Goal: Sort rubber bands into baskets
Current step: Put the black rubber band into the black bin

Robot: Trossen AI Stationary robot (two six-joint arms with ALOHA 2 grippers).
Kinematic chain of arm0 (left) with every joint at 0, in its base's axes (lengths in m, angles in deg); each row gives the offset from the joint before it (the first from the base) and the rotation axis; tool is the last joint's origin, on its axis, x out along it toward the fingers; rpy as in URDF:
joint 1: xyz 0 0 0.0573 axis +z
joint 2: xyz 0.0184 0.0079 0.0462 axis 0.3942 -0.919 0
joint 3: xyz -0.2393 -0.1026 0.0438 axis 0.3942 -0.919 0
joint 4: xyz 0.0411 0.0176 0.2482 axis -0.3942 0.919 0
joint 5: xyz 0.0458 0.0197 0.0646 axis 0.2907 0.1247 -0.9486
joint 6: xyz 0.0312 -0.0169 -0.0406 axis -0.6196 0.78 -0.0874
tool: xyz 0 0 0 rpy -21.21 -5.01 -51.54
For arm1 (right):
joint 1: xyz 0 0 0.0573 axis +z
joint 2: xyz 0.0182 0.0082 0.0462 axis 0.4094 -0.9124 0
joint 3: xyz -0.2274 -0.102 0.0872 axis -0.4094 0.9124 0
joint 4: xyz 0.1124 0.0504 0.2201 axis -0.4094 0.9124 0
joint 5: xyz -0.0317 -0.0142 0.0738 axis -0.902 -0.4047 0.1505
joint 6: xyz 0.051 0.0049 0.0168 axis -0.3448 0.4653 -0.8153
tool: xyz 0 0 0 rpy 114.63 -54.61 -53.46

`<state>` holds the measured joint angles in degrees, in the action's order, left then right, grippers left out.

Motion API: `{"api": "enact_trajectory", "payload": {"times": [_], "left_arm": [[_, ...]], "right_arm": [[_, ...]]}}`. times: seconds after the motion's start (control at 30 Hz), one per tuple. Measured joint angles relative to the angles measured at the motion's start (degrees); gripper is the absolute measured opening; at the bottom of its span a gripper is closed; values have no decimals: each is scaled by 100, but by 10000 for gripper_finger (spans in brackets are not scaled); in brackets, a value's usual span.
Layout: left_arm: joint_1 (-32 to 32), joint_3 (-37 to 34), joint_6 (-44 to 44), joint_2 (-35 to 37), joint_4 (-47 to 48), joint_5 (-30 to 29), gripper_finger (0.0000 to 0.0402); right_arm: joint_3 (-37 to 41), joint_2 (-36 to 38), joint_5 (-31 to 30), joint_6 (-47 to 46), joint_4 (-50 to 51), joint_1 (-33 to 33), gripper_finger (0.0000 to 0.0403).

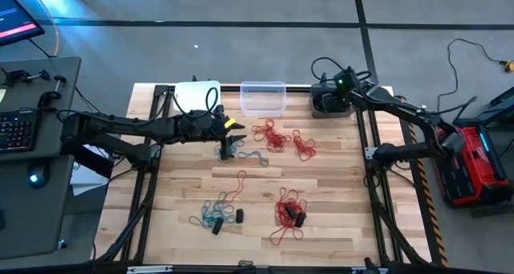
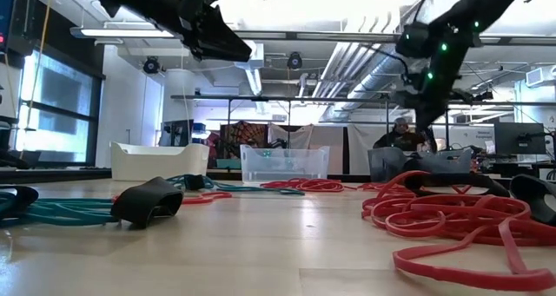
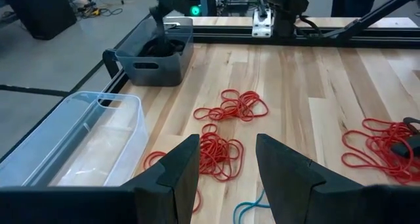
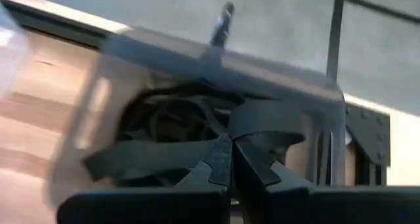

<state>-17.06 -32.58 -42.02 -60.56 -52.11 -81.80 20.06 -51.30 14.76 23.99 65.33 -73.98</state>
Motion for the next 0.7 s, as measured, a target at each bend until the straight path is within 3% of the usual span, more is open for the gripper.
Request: {"api": "enact_trajectory", "payload": {"times": [0.3, 0.7], "left_arm": [[-24, 2, 40, 0, 2, -1, 143], [-24, 2, -17, 0, 44, -1, 143]], "right_arm": [[403, -481, 169, -56, -333, -357, 21], [-174, -474, 171, 587, -295, -342, 175]]}}
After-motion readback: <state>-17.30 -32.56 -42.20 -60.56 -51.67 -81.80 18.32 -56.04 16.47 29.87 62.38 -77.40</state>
